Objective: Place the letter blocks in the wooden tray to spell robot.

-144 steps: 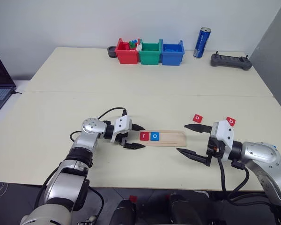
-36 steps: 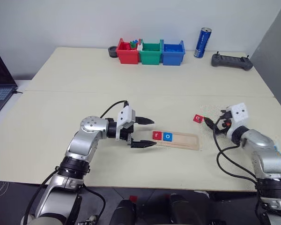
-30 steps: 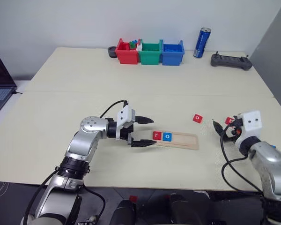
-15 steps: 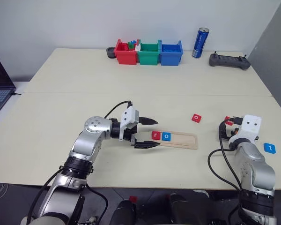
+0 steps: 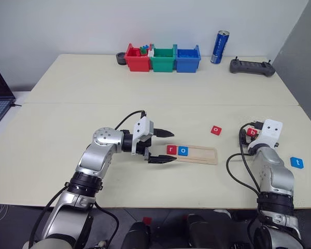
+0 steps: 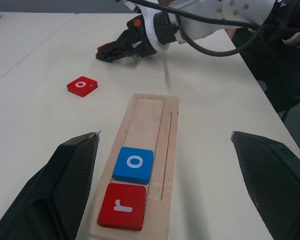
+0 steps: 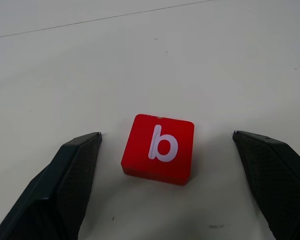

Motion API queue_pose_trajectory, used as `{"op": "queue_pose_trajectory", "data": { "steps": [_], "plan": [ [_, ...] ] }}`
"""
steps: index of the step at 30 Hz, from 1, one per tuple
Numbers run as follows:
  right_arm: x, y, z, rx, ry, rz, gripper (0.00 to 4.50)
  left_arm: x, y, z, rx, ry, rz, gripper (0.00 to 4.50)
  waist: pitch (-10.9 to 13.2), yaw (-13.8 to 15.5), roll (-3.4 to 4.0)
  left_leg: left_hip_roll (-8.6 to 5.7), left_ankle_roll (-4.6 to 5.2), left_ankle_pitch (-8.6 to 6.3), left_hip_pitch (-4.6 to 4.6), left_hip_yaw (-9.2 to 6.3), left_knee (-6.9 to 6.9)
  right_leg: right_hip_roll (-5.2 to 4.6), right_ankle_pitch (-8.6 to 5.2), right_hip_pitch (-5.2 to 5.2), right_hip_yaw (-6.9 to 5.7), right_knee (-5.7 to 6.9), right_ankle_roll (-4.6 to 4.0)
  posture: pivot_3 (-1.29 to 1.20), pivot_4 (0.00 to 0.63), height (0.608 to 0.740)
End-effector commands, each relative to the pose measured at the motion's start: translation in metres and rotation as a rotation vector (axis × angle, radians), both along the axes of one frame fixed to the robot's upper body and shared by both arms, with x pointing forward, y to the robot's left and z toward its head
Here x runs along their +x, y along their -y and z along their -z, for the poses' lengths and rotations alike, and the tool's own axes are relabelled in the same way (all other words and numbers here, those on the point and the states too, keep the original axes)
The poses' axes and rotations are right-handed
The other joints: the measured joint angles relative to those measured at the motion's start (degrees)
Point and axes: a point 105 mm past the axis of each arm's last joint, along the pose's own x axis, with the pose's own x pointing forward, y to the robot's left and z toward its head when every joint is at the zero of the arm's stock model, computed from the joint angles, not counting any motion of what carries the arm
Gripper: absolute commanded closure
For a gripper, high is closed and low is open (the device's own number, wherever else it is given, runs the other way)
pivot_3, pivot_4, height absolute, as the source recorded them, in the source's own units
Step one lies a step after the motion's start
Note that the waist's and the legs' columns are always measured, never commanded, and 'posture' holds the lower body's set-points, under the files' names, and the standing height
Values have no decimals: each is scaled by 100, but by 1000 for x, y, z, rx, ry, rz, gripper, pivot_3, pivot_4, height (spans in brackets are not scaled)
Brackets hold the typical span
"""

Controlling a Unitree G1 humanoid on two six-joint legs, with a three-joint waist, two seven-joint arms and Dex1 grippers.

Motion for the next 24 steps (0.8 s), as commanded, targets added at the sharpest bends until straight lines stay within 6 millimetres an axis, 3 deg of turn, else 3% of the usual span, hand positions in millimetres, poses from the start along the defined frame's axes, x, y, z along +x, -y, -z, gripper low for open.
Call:
{"op": "queue_pose_trajectory", "data": {
  "steps": [1,2,5,12,16,24],
  "plan": [
    [3,4,3,-1,-6,10,0,-2,2,-9,-7,51,15,21,0,-19,0,0,0,0,0,0,0,0,0,0,0,0,0,0,150,740],
    [3,4,3,-2,-6,11,0,-3,1,-9,-7,52,14,21,0,-31,0,0,0,0,0,0,0,0,0,0,0,0,0,0,150,740],
    [1,0,5,-11,-6,6,613,-4,0,-8,-5,53,11,0,0,-60,0,0,0,0,0,-2,0,0,0,0,-1,1,0,0,150,740],
    [-7,-10,4,-24,-6,-20,3038,-4,-1,-8,-7,55,5,0,0,-66,0,1,0,0,-2,-6,0,1,0,0,-4,0,0,0,150,740],
    [-19,-16,2,-20,-19,-62,3036,-4,0,-8,-11,54,6,0,0,-64,0,1,0,0,-3,-10,-3,1,0,0,-7,-1,0,0,150,740],
    [-85,-46,8,-5,-152,-228,3036,-4,1,-6,-6,54,19,0,-2,-31,3,2,0,0,-7,-17,-7,1,-2,0,-13,-8,0,0,150,740]
  ]
}}
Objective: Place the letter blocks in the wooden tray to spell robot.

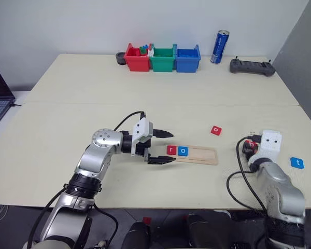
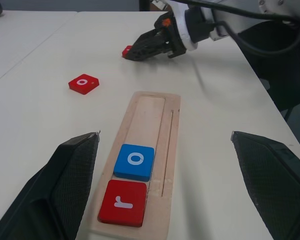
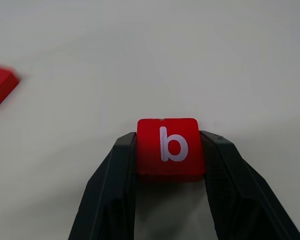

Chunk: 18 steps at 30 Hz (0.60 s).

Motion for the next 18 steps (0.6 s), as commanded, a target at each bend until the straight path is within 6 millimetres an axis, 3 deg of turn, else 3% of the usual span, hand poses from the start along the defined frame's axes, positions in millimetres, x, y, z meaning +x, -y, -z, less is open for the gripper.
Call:
{"op": "queue_pose_trajectory", "data": {
  "steps": [1,7,12,18],
  "plan": [
    [-19,-17,2,47,-54,-72,3036,-2,2,-7,-5,40,27,0,0,10,0,2,0,0,1,0,0,1,0,0,-1,0,0,0,150,740],
    [-31,-42,1,137,-80,-106,3036,-2,3,-6,-2,39,36,0,0,-1,0,8,0,0,4,4,1,10,0,1,5,-2,0,0,150,740],
    [-37,-57,13,143,-129,-145,3036,-3,5,-6,-6,38,44,0,0,-1,0,8,0,0,4,4,0,9,0,1,4,-5,0,0,150,740],
    [-39,-59,18,132,-142,-161,3036,-2,4,-7,-6,49,36,0,-1,-6,-1,9,0,0,4,4,0,10,-1,1,4,-6,1,0,150,740]
  ]
}}
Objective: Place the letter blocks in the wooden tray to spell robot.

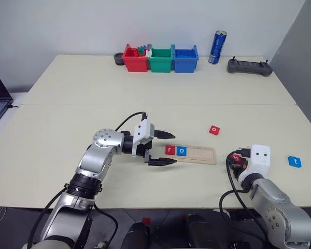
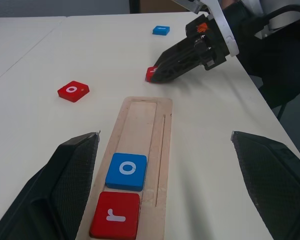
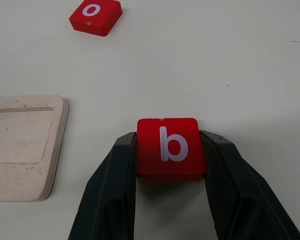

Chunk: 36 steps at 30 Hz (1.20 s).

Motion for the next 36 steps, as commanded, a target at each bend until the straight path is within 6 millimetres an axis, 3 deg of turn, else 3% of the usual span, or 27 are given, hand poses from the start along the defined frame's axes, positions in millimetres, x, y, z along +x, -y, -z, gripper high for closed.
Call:
{"op": "queue_pose_trajectory", "data": {
  "steps": [1,10,21,26,28,31,33,36],
  "plan": [
    [-4,-10,13,28,-57,-50,3036,1,1,-8,-15,38,4,0,0,0,0,0,0,0,0,0,0,0,0,0,0,0,0,0,150,740],
    [-2,-4,0,-9,-28,-90,44,5,3,-10,-36,30,-14,0,-1,2,-1,0,0,0,-2,-1,0,0,0,4,-1,-13,0,0,150,740],
    [5,12,-59,-129,86,-166,44,7,5,-7,-34,30,-1,0,2,22,1,-2,0,0,-11,-1,-2,-2,1,3,-2,-30,1,0,150,740],
    [13,7,-88,-206,147,-397,44,9,7,-7,-33,34,4,0,3,37,0,-4,1,0,-13,2,-2,-3,1,4,-1,-34,1,0,150,740],
    [18,14,-91,-290,154,-515,44,11,8,-6,-34,35,4,0,5,76,-2,-7,1,-1,-14,3,-3,-5,1,5,-3,-40,2,0,150,740],
    [15,14,-91,-264,185,-770,44,10,9,-6,-32,33,18,0,10,106,-11,-7,5,-3,-13,6,-3,-6,1,8,-4,-45,3,0,150,740],
    [8,17,-82,-317,174,-957,44,10,10,-6,-30,33,28,0,14,115,-14,-7,10,-5,-14,10,-3,-6,1,8,-2,-45,3,0,150,740],
    [9,31,-69,-357,152,-1078,44,11,12,-6,-28,36,36,0,17,112,-20,-7,15,-9,-13,11,0,-8,2,9,-2,-44,5,0,150,740]
  ]
}}
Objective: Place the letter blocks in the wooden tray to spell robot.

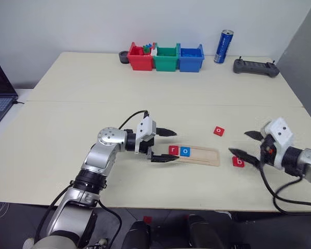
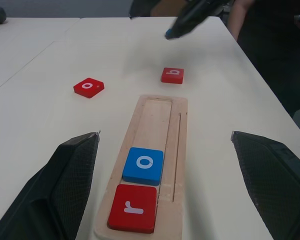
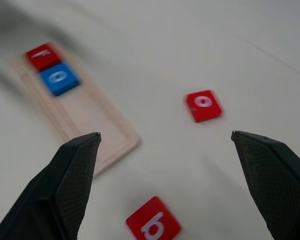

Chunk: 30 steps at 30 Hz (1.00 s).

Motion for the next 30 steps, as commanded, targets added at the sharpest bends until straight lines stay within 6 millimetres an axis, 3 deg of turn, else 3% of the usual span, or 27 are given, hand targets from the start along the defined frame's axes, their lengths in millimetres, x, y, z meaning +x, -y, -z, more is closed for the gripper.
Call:
{"op": "queue_pose_trajectory", "data": {
  "steps": [1,9,27,30],
  "plan": [
    [-1,7,7,-69,28,-172,44,0,7,-8,-1,40,35,0,0,-4,0,0,0,0,1,2,2,-1,1,0,2,1,1,0,150,740],
    [3,18,34,-132,-33,-297,44,-3,5,-5,4,38,38,0,0,-5,0,-1,-1,0,3,2,8,-3,2,0,4,6,1,0,150,740],
    [20,38,61,-195,-119,-313,44,-6,1,-7,12,48,33,0,0,0,2,-2,-1,1,5,1,9,-7,4,1,4,8,1,0,150,740],
    [20,38,61,-191,-117,-318,656,-6,1,-8,12,50,32,0,0,0,2,-3,-1,1,5,1,11,-8,4,2,4,8,1,0,150,740]
  ]
}}
